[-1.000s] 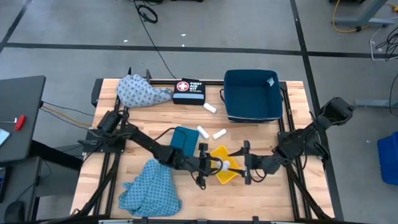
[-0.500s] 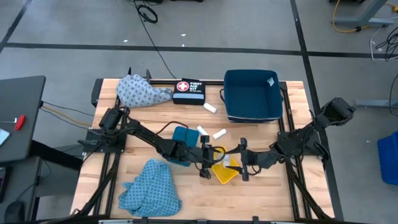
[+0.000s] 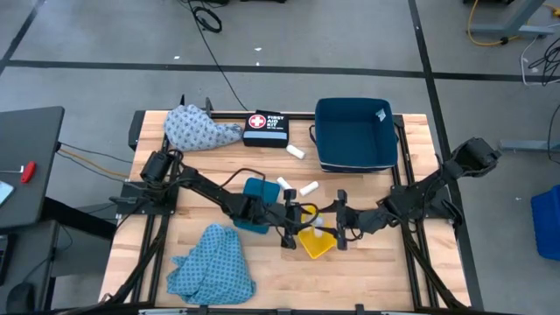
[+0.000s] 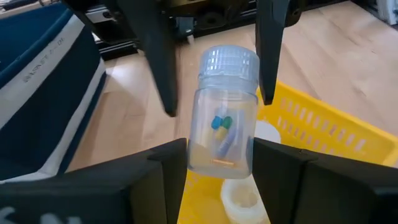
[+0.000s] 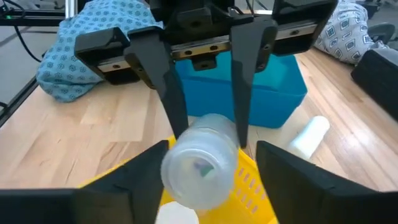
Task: Pick & place medical supplies in basket/bin
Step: Put the white pill bottle into the yellow bin
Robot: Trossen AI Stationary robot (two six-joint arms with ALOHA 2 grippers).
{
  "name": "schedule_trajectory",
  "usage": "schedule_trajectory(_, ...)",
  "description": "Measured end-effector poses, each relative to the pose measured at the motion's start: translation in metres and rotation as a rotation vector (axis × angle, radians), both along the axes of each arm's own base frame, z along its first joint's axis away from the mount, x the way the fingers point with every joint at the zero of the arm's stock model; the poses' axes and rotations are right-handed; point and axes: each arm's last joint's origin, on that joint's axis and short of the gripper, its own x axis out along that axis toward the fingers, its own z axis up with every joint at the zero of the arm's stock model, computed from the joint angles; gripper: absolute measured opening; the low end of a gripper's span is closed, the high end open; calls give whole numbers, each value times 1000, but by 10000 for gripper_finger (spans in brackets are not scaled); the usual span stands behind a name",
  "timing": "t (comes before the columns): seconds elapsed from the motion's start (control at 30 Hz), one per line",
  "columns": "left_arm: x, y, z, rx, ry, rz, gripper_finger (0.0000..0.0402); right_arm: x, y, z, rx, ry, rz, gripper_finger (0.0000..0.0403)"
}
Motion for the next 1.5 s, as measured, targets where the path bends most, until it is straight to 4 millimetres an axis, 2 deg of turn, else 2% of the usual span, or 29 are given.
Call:
schedule_trajectory(0.17, 0, 1, 0, -7, -7, 16, 156, 1, -3, -1, 5, 9, 1, 145)
schedule_trajectory(0.37, 0, 0, -1, 30, 7, -13, 161, 1, -3, -1, 10, 11, 6, 138)
schedule_trajectory(0.53, -1, -2, 1, 47, 8, -45, 251, 2, -2, 0, 26, 8, 34, 138)
schedule_trajectory(0.67, -4, -1, 13, 34, -26, -39, 312, 2, -2, 0, 31, 10, 32, 138)
schedule_trajectory(0.77, -15, 3, 23, 28, -54, -29, 334, 2, -2, 0, 34, 12, 34, 138)
schedule_trajectory(0.87, -31, 8, 32, 19, -92, -24, 340, 1, -2, -1, 30, 20, 33, 138)
schedule_trajectory(1.0, -62, 17, 42, -21, -206, -15, 336, 2, -6, -3, 52, 47, 37, 138)
schedule_trajectory(1.17, -99, 28, 43, -53, -288, -7, 331, 7, -12, -3, 74, 133, 23, 138)
schedule_trajectory(1.33, -123, 35, 35, -67, -266, 21, 331, 18, -16, 13, 32, 309, -17, 138)
schedule_trajectory(1.5, -131, 38, 30, -75, -257, 30, 331, 27, -18, 38, 36, 409, -1, 138)
